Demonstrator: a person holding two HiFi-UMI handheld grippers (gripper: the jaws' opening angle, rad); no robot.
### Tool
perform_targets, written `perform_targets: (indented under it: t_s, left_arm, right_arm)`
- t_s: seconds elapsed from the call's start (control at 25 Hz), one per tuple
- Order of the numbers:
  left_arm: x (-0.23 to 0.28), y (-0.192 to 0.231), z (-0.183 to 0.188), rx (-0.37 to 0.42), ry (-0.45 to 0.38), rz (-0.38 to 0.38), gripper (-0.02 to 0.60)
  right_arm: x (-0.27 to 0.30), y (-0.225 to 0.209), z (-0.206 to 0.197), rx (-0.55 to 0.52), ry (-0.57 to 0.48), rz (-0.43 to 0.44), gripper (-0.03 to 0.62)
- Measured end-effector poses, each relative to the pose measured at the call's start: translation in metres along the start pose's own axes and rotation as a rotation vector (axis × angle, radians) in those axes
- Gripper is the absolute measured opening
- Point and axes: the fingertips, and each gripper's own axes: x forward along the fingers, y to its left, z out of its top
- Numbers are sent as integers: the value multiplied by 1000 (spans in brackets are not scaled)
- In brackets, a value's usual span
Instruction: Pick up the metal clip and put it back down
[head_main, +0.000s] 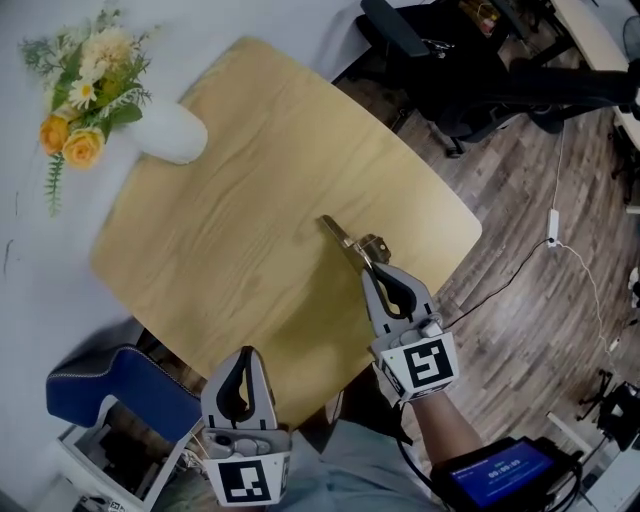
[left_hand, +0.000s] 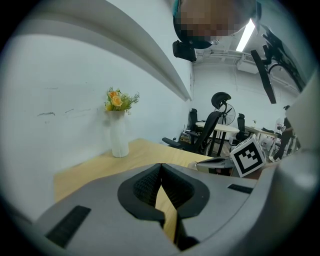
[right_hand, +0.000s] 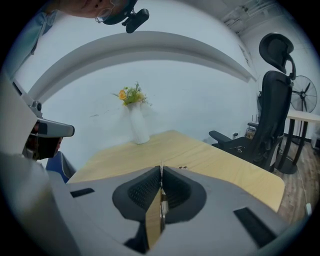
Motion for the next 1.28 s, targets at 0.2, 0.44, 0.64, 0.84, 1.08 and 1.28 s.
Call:
perform_targets:
  t_s: [0.2,0.44,0.64,0.84,1.08,1.28]
  left_arm:
    - [-3,-2,-6,-17,11,5,18]
    - [-12,-2,0,-4,-11,14,18]
    - [-27,-6,14,5,-46,29,18]
    - [-56,-20,52,15,-165,54,18]
    - [-116,-41,91,-20,-269,96,18]
    - [-163,-50,132,9,-399,161,18]
  right_arm:
    - [2,-12,-7,30,-3,-16,52]
    - [1,-26,-19,39,11,-56,52]
    - [-16,-23,5,10,-35,-59,52]
    - [-56,8,56,-45,-127,-8,52]
    - [-130,67,126,-110,-286,82,52]
    - [-184,111,163,-179,-342,148,52]
